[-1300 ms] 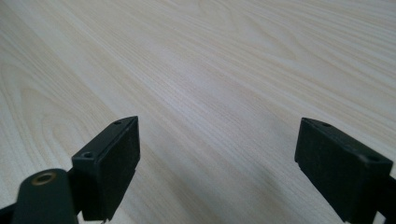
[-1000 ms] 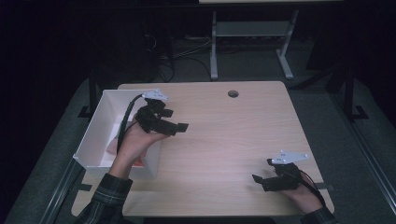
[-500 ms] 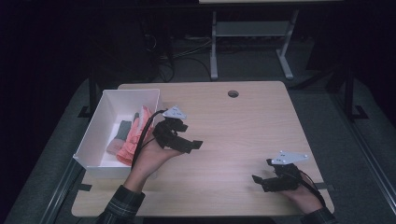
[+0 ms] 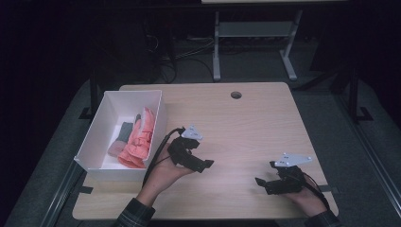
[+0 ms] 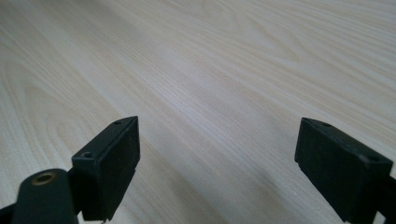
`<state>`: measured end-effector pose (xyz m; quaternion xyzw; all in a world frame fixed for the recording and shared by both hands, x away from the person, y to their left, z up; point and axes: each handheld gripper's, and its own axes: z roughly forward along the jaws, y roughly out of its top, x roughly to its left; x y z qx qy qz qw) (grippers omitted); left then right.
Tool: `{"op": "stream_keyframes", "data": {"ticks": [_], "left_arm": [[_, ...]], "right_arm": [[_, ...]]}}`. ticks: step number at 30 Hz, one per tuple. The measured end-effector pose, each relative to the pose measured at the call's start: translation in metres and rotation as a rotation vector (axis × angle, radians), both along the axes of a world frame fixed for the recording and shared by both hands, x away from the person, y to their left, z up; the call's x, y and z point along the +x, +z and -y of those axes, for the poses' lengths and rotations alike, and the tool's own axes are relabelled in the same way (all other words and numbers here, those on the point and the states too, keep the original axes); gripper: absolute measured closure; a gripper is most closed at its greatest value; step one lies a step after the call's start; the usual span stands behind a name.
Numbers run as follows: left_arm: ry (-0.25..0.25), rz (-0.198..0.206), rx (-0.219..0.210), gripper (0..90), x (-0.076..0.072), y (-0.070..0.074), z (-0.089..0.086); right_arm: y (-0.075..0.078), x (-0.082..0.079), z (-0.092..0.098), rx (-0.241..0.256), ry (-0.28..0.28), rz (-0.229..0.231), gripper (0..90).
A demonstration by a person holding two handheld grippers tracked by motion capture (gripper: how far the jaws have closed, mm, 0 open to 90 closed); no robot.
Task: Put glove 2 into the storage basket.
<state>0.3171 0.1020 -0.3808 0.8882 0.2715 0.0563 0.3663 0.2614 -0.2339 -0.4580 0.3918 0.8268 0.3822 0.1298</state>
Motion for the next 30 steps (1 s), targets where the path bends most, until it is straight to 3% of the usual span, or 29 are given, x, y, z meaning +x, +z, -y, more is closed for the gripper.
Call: {"op": "stream_keyframes", "data": {"ticks": [10, 17, 20, 25, 30], "left_arm": [[-0.036, -0.014, 0.002, 14.5, -0.009, -0.026, 0.002], [-0.051, -0.015, 0.043, 14.5, -0.013, -0.04, 0.0], [-0.044, -0.017, 0.035, 14.5, -0.016, -0.046, 0.0], [-0.06, 0.011, 0.065, 14.5, -0.017, -0.053, -0.002], [-0.076, 0.005, 0.1, 14.5, -0.018, -0.064, -0.002]], "right_arm": [[0.0, 0.0, -0.001, -0.001, 0.004, 0.001, 13.9], [-0.001, 0.0, -0.002, -0.003, 0.009, 0.002, 13.9], [-0.001, 0.0, -0.002, -0.003, 0.009, 0.002, 13.9], [-0.001, 0.0, -0.002, -0.003, 0.011, -0.001, 13.9], [-0.002, 0.0, -0.002, -0.001, 0.014, -0.003, 13.9]]}}
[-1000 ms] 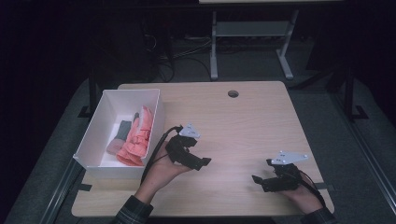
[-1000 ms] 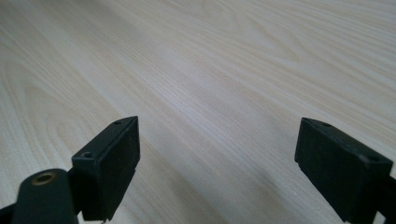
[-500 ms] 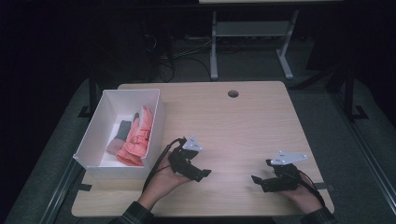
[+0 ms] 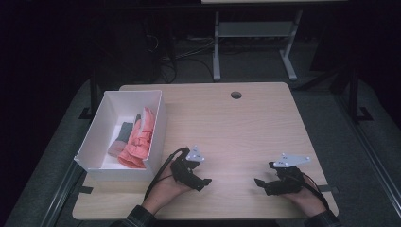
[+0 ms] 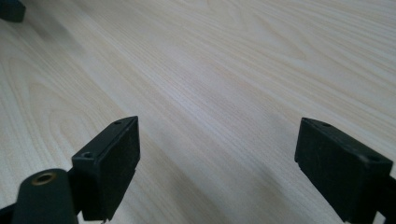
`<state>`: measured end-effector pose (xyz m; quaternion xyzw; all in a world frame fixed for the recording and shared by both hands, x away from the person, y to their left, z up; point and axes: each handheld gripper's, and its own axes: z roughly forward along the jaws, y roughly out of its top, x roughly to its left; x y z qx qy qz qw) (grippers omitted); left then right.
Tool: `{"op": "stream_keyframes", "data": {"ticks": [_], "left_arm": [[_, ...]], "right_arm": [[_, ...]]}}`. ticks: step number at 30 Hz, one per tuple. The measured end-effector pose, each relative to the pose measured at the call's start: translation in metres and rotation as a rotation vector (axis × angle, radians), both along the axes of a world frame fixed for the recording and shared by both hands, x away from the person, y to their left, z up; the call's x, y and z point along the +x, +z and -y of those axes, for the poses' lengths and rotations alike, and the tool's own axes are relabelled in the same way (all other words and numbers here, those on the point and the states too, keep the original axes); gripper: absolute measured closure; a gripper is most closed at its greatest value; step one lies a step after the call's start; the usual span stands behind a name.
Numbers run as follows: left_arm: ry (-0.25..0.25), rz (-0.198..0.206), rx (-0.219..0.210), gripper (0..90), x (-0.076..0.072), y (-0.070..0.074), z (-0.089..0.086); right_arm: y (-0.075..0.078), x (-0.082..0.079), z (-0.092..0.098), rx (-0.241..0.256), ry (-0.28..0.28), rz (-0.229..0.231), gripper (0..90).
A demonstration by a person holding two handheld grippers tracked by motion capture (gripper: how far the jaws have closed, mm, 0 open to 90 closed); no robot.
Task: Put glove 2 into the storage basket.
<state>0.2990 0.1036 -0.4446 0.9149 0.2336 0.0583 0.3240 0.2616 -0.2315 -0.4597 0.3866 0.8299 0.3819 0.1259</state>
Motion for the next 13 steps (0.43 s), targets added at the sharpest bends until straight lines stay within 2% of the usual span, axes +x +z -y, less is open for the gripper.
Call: {"op": "stream_keyframes", "data": {"ticks": [7, 13], "left_arm": [[-0.009, -0.014, 0.023, 14.2, -0.0007, -0.0089, -0.0004], [-0.007, -0.019, 0.018, 14.2, 0.0002, -0.0099, -0.001]], "right_arm": [[-0.0004, 0.0003, -0.0002, -0.005, 0.005, -0.001, 13.9], [-0.0008, 0.0004, -0.0004, -0.008, 0.01, -0.004, 13.9]]}}
